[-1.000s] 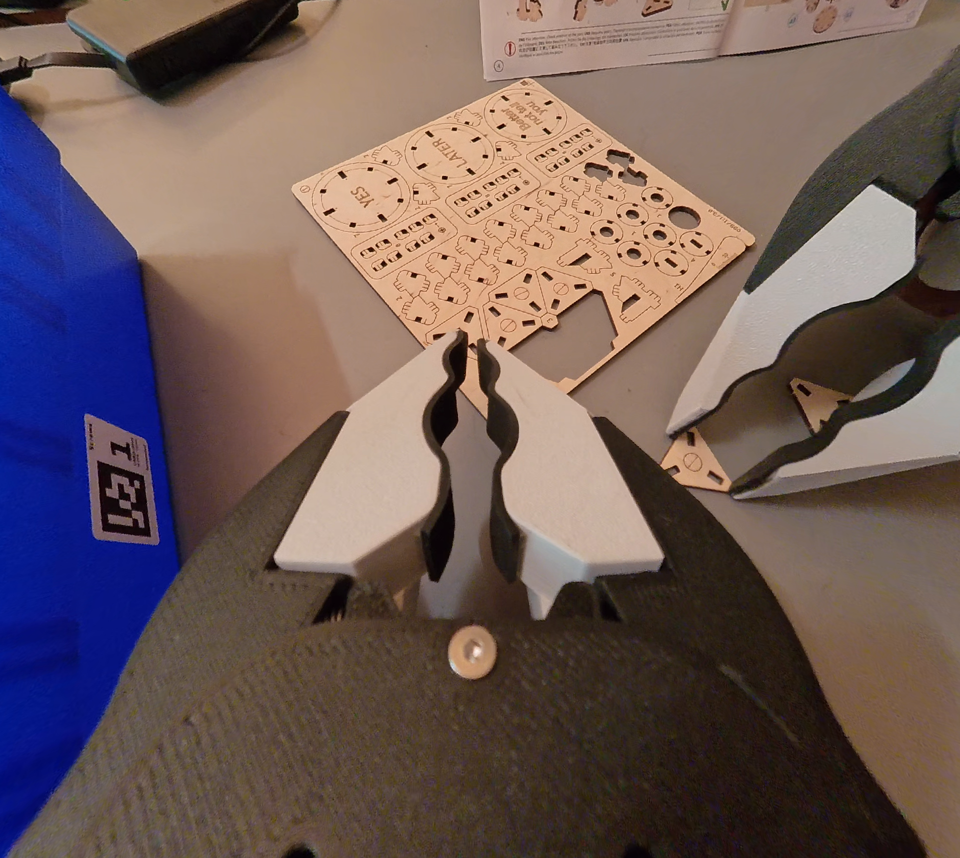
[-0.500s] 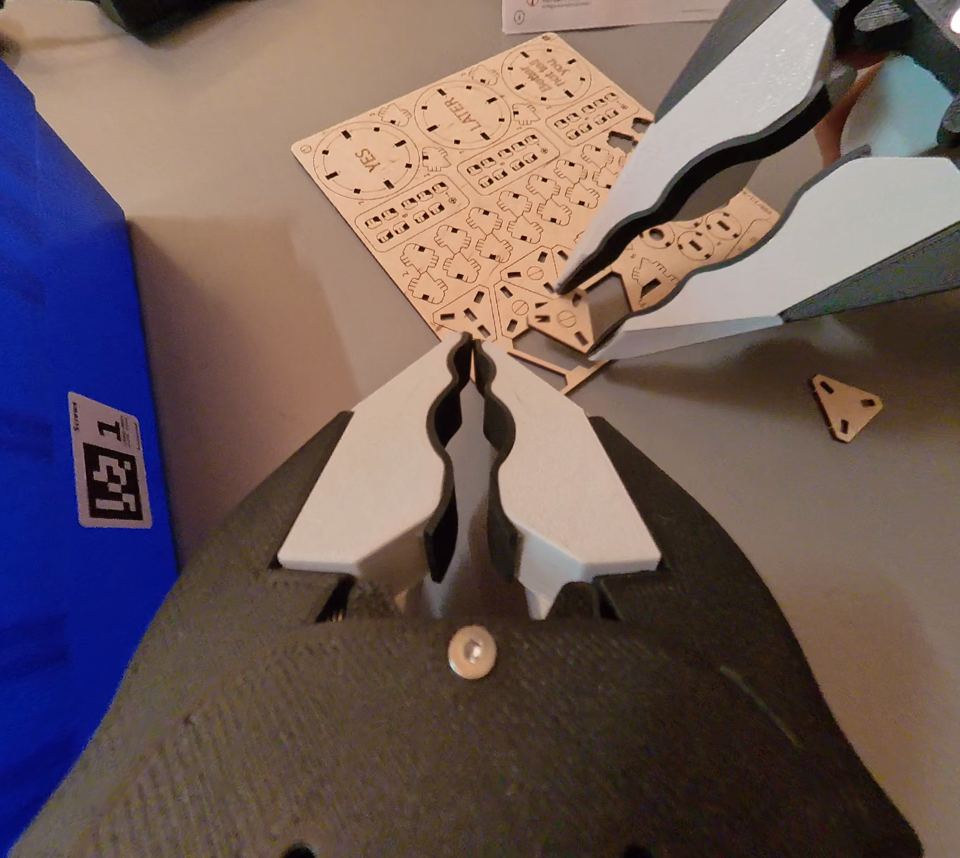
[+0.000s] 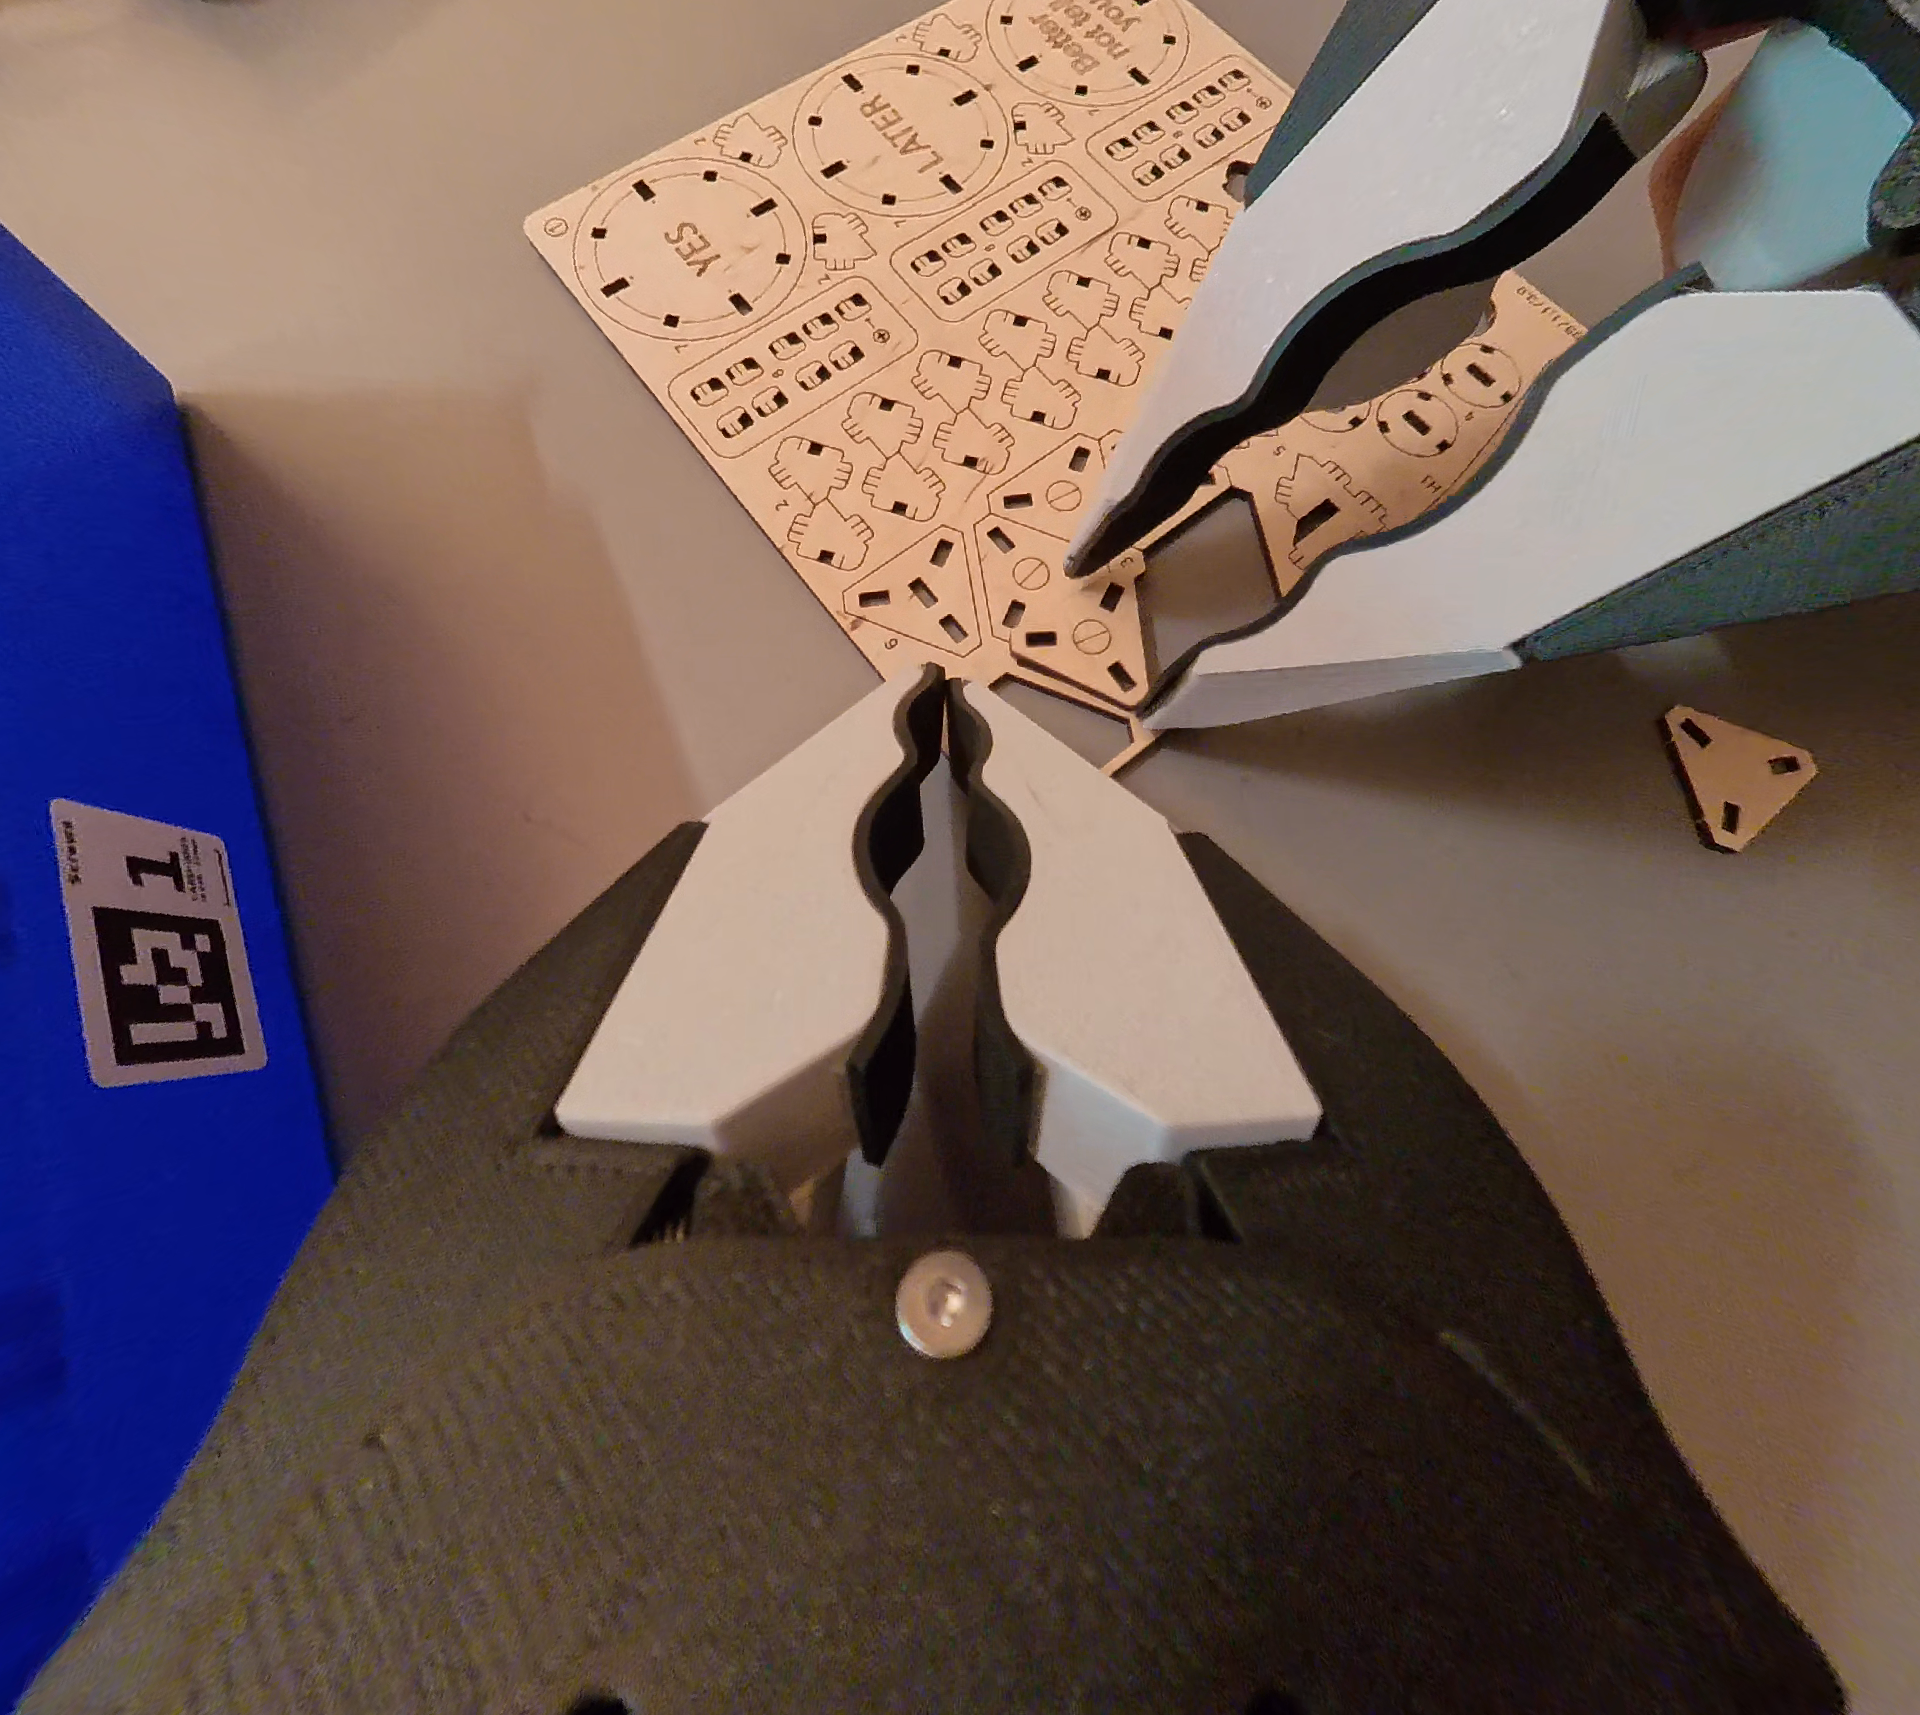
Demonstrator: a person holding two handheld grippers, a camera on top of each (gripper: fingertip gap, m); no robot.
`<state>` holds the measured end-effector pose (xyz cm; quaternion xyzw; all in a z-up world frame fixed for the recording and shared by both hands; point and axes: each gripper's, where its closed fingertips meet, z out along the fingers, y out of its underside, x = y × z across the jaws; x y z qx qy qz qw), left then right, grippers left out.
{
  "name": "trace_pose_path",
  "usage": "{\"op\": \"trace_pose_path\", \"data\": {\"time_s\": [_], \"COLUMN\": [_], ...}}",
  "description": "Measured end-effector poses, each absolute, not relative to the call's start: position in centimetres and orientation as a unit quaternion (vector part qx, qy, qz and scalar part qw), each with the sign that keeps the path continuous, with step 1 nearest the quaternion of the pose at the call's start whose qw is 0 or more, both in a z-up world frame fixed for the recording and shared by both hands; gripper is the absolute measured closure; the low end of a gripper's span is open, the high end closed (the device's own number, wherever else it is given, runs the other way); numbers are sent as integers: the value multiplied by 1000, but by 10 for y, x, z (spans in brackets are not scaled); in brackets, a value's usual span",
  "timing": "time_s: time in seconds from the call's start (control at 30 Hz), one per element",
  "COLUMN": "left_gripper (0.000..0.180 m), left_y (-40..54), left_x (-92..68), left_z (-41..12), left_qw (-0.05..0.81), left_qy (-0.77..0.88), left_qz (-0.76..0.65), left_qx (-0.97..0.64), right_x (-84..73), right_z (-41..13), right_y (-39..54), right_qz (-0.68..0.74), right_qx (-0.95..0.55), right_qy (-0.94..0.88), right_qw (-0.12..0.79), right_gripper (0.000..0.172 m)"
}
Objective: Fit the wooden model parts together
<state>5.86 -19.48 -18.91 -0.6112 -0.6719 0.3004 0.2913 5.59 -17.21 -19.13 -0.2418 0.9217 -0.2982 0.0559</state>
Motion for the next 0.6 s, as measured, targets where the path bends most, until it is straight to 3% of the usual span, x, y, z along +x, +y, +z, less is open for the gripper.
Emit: {"op": "trace_pose_path", "data": {"time_s": [0.6], "left_gripper": [180], "left_y": [-193], "left_x": [59], "left_z": [-190], "left_qw": [289], "left_qy": [-668], "left_qz": [299], "left_qx": [-617], "right_x": [58], "right_z": [-192], "right_y": [-174], "right_qz": [-310], "right_qx": [-252], "right_qy": [915], "right_qw": [60], "right_gripper": [152]}}
